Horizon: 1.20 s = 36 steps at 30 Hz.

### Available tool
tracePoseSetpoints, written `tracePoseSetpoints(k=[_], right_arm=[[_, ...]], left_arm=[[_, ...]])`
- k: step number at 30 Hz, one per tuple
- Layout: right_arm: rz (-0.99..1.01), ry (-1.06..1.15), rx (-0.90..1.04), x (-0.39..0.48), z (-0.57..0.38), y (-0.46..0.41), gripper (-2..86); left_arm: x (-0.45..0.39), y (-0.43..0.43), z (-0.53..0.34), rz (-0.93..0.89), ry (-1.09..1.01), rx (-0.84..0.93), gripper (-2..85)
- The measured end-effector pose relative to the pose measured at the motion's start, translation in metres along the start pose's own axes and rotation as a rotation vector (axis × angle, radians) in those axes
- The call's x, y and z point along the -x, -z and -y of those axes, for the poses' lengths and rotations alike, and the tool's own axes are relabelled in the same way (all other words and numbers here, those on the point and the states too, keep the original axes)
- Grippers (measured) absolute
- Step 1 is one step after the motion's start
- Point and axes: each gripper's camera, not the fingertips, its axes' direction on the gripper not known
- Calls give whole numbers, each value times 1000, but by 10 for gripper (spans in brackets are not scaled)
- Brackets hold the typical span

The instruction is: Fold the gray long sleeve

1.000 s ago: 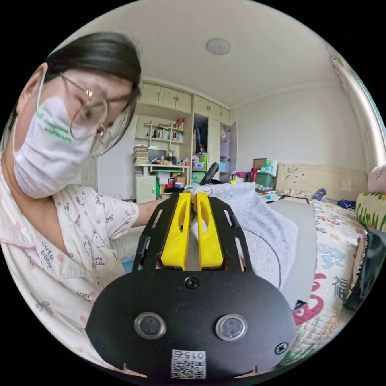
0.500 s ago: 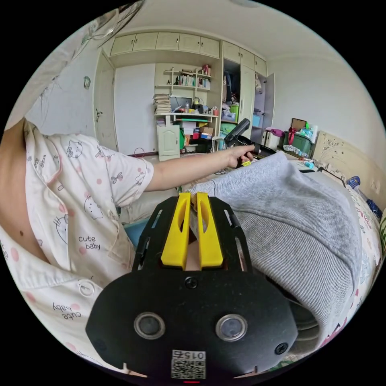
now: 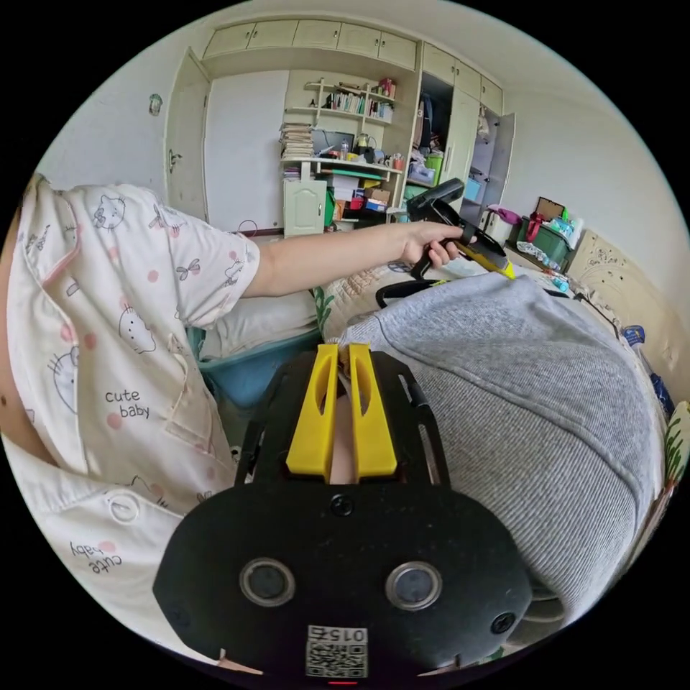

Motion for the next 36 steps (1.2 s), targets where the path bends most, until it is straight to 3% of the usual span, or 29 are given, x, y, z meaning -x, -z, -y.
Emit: tracePoseSetpoints(k=[5,9,16,21,26,28,32,36], right_arm=[[16,-53,-67,-20,-6,5,32],[65,-112,-174,-49,-11,32,39],[277,-80,-464,-126,-42,156,46],[-39,-350,-412,-237,-29,218,63],[176,-657,-588,-395,-44,253,133],[167,-763,-495,-447,-38,236,160],[201,-907,-225,-547,-17,168,178],[256,-975,-114,-601,4,120,180]], left_arm=[[-24,-31,-26,123,-38,40,0],[-15,-39,-44,84,-8,24,2],[0,-51,-69,30,38,3,15],[8,-45,-82,7,54,-46,38],[35,-22,-110,-112,149,-174,127],[45,-16,-117,-161,170,-200,138],[70,-35,-106,-247,231,-81,158],[76,-35,-91,-253,222,-50,167]])
